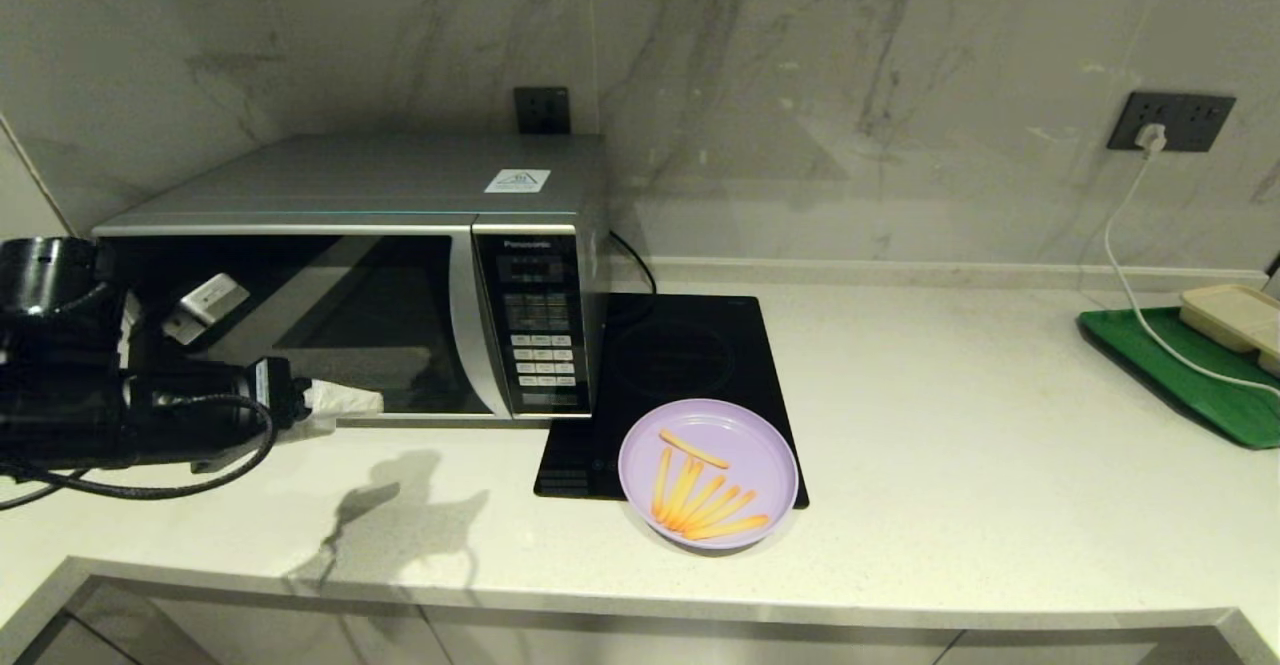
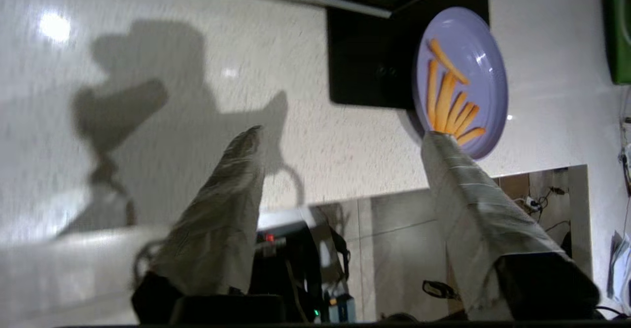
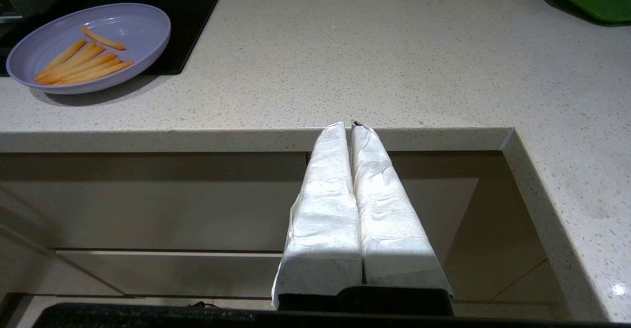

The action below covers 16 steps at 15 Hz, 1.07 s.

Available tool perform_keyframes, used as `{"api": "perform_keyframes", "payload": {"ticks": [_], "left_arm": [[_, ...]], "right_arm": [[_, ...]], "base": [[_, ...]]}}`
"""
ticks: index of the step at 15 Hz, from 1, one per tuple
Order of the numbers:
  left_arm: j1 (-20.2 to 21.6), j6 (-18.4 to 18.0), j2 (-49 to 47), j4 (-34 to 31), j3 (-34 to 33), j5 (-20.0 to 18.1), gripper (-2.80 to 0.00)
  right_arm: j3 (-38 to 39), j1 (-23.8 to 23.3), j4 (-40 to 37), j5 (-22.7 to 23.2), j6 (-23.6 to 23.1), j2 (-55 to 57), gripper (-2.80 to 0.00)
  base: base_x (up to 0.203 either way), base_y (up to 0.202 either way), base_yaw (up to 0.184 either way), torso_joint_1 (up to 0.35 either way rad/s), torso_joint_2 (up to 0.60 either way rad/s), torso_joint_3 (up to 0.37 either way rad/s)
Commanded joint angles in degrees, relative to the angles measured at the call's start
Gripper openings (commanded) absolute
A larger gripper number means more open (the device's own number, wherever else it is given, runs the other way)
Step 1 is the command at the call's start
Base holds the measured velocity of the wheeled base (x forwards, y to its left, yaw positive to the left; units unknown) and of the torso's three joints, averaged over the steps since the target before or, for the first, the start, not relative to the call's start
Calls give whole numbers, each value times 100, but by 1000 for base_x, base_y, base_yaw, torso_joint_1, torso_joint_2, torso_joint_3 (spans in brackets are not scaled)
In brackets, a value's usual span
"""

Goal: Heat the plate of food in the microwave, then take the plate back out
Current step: Open the microwave oven

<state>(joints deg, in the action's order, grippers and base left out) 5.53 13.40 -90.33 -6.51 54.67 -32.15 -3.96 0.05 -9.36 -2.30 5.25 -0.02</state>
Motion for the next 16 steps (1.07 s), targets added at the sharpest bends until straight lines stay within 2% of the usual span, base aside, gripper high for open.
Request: {"api": "perform_keyframes", "payload": {"ticks": [1,3,5,9,11,13,14,16], "left_arm": [[18,-114,-527,684,16,-259,0],[18,-214,-842,1417,10,-662,0],[18,-390,-1035,1701,13,-1133,0],[18,-1054,-1433,1732,205,-1767,0],[9,-1225,-1558,1732,307,-2076,0],[0,-1278,-1584,1732,360,-2128,0],[-8,-1421,-1619,1746,369,-2183,0],[27,-1866,-1818,1774,408,-2658,0]], "right_arm": [[1,-5,-4,-5,2,2,-280],[1,3,-4,2,2,2,-280],[1,4,-4,-7,2,2,-280],[1,-2,-4,-1,2,2,-280],[1,4,-4,-7,2,2,-280],[1,4,-4,-4,2,2,-280],[1,-3,-4,-3,2,2,-280],[1,-5,-4,2,2,2,-280]], "base": [[0,0,0,0,0,0],[0,0,0,0,0,0],[0,0,0,0,0,0],[0,0,0,0,0,0],[0,0,0,0,0,0],[0,0,0,0,0,0],[0,0,0,0,0,0],[0,0,0,0,0,0]]}}
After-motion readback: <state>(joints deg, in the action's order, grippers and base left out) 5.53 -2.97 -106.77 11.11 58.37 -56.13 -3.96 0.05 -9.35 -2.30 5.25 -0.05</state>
